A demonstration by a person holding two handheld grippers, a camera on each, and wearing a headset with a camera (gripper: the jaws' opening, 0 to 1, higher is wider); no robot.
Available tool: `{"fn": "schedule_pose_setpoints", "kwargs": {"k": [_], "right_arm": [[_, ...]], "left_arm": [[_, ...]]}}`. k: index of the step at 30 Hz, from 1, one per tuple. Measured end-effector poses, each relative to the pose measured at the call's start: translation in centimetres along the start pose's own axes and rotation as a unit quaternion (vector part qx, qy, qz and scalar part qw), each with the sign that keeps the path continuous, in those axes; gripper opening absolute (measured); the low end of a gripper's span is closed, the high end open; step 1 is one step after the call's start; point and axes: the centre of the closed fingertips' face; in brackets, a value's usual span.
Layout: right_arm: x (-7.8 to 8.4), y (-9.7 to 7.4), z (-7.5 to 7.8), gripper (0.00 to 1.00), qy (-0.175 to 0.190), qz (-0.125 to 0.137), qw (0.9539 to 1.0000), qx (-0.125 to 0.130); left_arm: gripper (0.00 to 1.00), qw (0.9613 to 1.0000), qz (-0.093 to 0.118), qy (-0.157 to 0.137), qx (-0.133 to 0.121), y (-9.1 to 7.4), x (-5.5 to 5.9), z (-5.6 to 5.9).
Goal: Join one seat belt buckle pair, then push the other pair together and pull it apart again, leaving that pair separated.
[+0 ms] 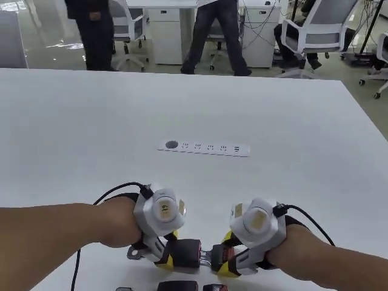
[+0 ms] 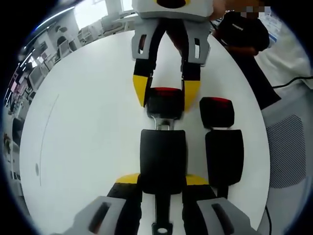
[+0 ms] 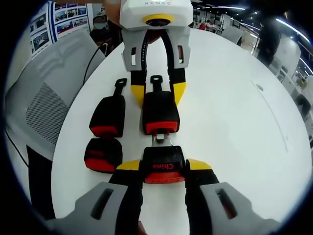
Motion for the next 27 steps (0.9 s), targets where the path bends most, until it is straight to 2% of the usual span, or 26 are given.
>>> {"fn": "schedule_pose_setpoints", "kwargs": {"k": [9, 12, 13, 16, 27], "right_arm": [[-0.4, 0.2, 0.1, 0.3, -0.003, 0.017, 0.9999, -0.002], [-0.8, 0.4, 0.2, 0.3, -0.009, 0.016, 0.9998, -0.001], [-1.1, 0.5, 0.0, 0.3, -0.005, 0.023, 0.9997, -0.004], [-1.6, 0.9, 0.1, 0.3, -0.014, 0.018, 0.9997, -0.001], [-1.5, 1.0, 0.3, 0.3, -0.013, 0.014, 0.9998, -0.003]], "left_arm": [[0.3, 1.0, 0.006, 0.005, 0.0, -0.1, 0.0, -0.1], [0.3, 1.0, 0.005, 0.007, 0.001, -0.1, -0.1, -0.1], [0.3, 0.9999, 0.005, 0.01, 0.001, -0.1, -0.2, -0.1], [0.3, 0.9999, 0.002, 0.013, 0.001, 0.0, -0.1, -0.1], [0.3, 0.9999, 0.002, 0.017, 0.002, -0.2, -0.2, -0.1]]}}
Point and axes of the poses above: the centre of the closed fingertips' face, and the gripper's own axes: y roughly forward along the fingers, z roughly to its right, x roughly out of its underside, and after that the axes turned 8 degrees about -z, right-handed
